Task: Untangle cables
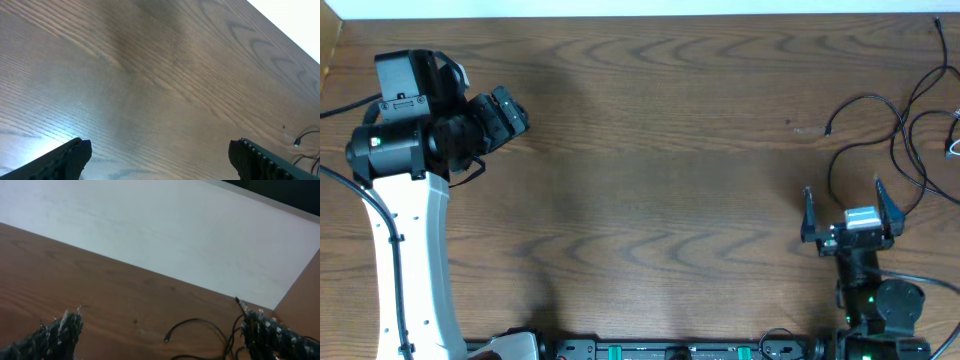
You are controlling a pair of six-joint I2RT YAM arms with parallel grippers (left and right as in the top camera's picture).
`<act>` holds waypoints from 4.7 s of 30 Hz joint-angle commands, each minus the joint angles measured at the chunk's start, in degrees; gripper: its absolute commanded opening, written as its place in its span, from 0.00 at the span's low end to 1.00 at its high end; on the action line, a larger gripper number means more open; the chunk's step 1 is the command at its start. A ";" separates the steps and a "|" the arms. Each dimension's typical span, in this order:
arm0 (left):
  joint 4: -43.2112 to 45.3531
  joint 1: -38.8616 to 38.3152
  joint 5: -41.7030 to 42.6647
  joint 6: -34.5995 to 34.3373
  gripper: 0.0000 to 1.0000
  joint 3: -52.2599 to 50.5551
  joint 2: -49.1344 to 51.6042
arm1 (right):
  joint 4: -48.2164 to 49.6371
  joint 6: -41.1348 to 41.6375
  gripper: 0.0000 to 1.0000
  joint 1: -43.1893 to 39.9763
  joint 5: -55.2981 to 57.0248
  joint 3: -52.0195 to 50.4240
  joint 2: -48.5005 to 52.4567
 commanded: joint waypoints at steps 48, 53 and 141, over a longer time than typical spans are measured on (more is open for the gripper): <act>-0.11 -0.07 0.11 0.50 0.93 0.44 0.52 | -8.17 -0.61 0.99 0.55 -0.02 -4.92 -7.74; -0.61 -0.07 0.11 0.52 0.93 0.44 0.52 | -8.17 -0.61 0.99 0.55 -0.04 -4.92 -7.74; 58.01 -2.10 -6.12 18.97 0.93 -88.43 -80.04 | -8.17 -0.61 0.99 0.48 -0.04 -4.92 -7.67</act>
